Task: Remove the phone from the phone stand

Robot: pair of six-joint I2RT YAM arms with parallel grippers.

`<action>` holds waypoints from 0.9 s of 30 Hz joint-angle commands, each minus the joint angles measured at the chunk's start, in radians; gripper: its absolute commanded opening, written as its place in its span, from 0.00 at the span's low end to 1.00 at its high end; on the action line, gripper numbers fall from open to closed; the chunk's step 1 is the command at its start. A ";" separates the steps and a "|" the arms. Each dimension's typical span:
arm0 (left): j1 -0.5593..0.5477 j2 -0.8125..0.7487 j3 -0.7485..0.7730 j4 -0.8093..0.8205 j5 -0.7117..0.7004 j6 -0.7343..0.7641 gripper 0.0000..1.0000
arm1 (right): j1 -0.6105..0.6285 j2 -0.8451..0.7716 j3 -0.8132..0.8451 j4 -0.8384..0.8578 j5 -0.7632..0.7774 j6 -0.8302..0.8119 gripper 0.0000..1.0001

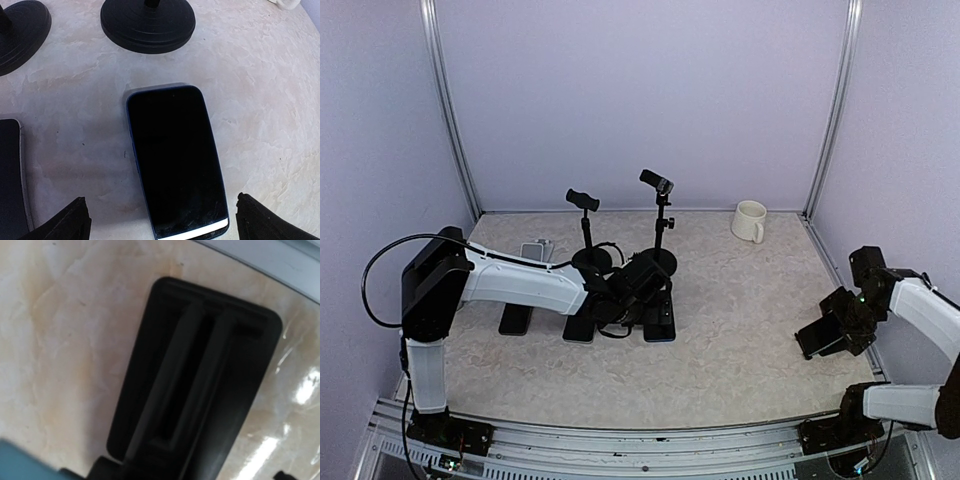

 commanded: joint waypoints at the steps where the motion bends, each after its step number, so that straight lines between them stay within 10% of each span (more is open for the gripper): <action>1: 0.008 -0.043 -0.014 0.009 -0.012 0.004 0.99 | 0.027 0.046 0.002 0.014 0.034 0.035 1.00; 27: 0.020 -0.071 -0.044 0.013 -0.018 0.003 0.99 | 0.072 0.237 -0.053 0.208 0.020 -0.038 0.97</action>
